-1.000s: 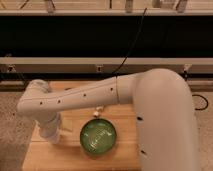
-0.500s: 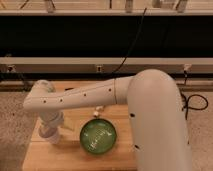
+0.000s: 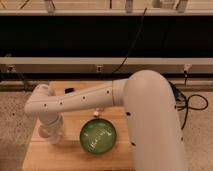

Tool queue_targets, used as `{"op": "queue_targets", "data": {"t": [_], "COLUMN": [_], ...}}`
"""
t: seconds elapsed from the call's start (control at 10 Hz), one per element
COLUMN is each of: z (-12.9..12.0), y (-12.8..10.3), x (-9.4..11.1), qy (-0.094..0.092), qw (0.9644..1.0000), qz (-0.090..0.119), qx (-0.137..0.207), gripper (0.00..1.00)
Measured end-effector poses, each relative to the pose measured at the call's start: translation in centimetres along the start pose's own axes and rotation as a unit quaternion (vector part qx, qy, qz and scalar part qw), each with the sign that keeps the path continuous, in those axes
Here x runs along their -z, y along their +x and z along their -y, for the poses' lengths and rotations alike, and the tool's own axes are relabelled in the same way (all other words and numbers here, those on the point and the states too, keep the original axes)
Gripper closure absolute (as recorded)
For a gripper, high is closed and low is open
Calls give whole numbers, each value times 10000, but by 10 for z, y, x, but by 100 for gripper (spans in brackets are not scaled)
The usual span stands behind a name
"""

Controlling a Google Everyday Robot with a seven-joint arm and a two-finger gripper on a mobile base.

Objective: Pick up the ceramic cup

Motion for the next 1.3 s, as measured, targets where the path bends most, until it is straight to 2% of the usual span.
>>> {"op": "queue_targets", "data": {"t": [0.2, 0.3, 0.4, 0.7, 1.0, 1.3], "z": [0, -3, -10, -16, -32, -34], "y": [-3, -2, -1, 0, 3, 3], "x": [1, 0, 1, 18, 19, 26], "qy": [163, 124, 74, 71, 46, 41], "qw": [9999, 9999, 10000, 10000, 10000, 10000], "qz": [8, -2, -2, -6, -10, -7], "qx": [33, 8, -4, -3, -34, -31], "gripper": [90, 97, 100, 100, 100, 100]}}
